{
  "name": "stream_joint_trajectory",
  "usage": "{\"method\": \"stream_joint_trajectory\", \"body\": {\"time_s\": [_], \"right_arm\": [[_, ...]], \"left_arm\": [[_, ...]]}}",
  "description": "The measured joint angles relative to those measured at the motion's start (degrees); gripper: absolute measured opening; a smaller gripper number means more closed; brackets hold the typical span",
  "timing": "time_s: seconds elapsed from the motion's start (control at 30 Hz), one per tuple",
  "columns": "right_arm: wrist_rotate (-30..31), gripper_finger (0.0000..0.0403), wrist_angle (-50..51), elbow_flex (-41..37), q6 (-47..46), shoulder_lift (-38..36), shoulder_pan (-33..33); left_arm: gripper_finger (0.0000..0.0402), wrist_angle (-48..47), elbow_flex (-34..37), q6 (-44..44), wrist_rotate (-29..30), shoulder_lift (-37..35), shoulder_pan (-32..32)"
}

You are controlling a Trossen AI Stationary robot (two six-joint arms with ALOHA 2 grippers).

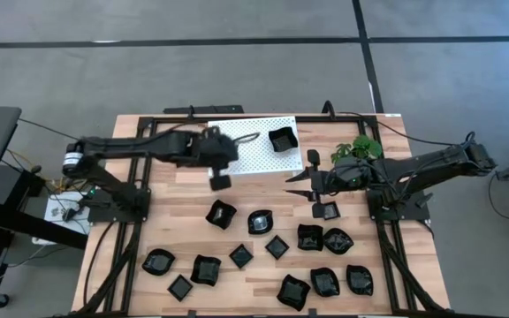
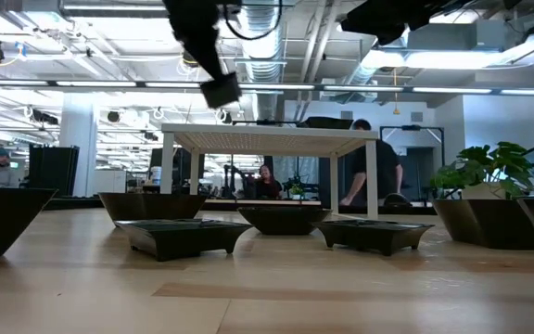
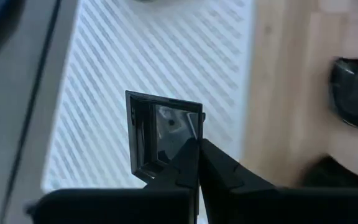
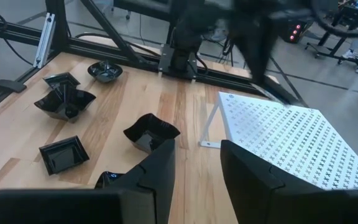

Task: Pick & Place Mini shaped plates
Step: Put the square plate on the shelf

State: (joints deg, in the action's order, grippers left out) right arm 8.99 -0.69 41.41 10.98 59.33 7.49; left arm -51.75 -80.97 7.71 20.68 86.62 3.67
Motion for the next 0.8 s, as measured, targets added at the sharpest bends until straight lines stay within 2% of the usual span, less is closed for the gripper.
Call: {"method": "stream_joint_trajectory", "body": {"time_s": [0.3, 0.43, 0.8], "right_arm": [[0.0, 0.0123, -1.6, -1.5, 0.0, 0.0, -0.5], [0.0, 0.0123, -1.6, -1.5, -0.1, 0.0, -0.4], [0.0, 0.0123, -1.5, -1.5, -1.5, 0.0, 0.4]], "left_arm": [[0.0006, 8.1, 0.0, 9.9, -0.1, 6.1, 3.9], [0.0006, 13.5, 0.0, 10.5, -0.2, 7.9, 3.9], [0.0007, 18.6, 0.0, 10.5, 0.4, 12.7, 3.9]]}}
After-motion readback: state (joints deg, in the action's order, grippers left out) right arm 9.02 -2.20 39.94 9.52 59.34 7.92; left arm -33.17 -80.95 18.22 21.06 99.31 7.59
